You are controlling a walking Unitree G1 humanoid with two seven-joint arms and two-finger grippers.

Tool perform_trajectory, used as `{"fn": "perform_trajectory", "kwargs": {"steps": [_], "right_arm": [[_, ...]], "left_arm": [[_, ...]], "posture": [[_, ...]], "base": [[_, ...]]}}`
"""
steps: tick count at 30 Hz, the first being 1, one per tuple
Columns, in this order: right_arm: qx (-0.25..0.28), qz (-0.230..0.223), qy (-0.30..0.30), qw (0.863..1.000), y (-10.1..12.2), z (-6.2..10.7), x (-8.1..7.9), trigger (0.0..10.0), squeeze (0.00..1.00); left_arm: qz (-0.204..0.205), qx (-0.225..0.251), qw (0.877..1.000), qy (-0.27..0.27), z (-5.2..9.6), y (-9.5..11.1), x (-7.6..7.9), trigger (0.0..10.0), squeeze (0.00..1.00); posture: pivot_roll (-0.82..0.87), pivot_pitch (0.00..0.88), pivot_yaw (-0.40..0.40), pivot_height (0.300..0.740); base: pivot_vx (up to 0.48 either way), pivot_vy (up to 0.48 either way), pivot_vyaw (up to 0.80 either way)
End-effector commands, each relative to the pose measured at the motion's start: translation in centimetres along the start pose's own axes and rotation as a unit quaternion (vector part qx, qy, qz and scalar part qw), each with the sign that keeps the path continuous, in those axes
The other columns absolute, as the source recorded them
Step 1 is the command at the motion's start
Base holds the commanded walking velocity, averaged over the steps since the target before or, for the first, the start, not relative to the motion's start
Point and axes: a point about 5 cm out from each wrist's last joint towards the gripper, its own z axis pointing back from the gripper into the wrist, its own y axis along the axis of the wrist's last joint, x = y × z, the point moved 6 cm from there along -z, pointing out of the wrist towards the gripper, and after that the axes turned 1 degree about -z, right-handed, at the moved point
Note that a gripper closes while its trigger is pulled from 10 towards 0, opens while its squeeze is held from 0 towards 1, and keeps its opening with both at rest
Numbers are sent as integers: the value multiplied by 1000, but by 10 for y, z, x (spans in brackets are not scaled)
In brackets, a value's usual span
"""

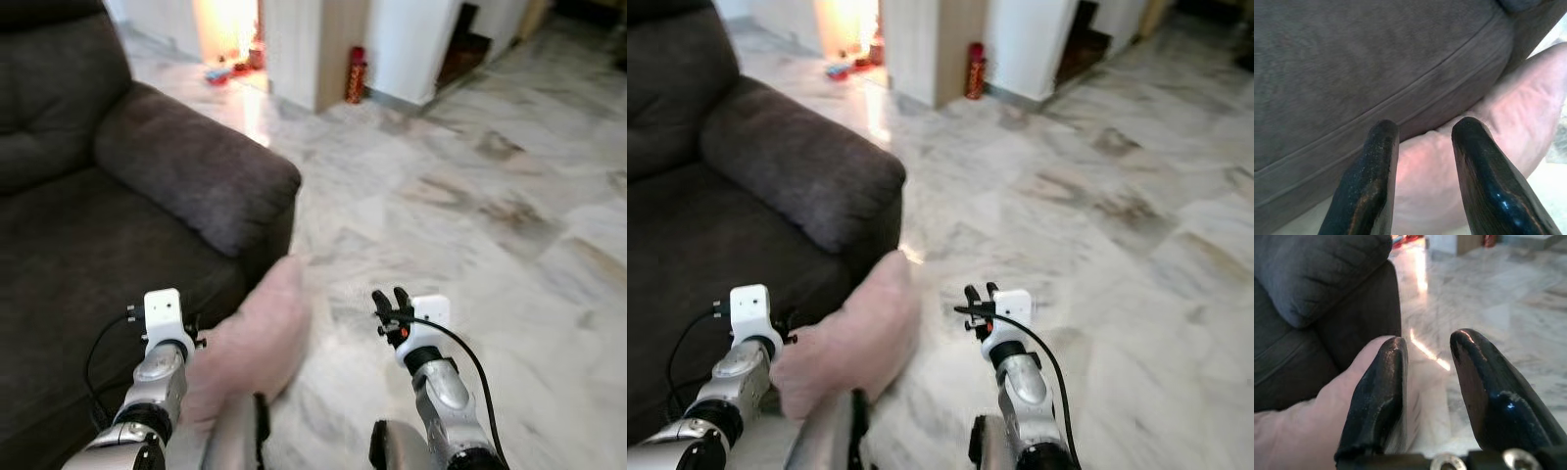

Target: Move the pillow to the sofa from floor

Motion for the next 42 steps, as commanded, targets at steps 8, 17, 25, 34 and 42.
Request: {"fn": "perform_trajectory", "kwargs": {"steps": [8,17,25,34,42], "right_arm": [[-8,-4,-15,1000,-5,4,9,10000,0],[-16,-10,-18,1000,-8,3,9,10000,0],[-21,3,-7,1000,-8,3,7,10000,0],[-20,1,-3,1000,-8,2,5,10000,0],[-20,-5,-10,1000,-8,3,7,10000,0]], "left_arm": [[-20,9,998,-55,1,3,22,10000,0],[-11,12,994,-108,3,4,36,10000,0],[-9,-28,988,-151,8,-13,47,10000,0],[-18,-47,987,-151,11,-26,49,10000,0],[-22,-52,986,-158,12,-28,50,10000,0]], "posture": [[39,30,-47,567],[43,30,-38,567],[43,28,-38,567],[41,26,-37,567],[39,24,-34,567]], "base": [[0,0,604],[0,0,0],[0,0,0],[0,0,711],[0,0,300]]}}
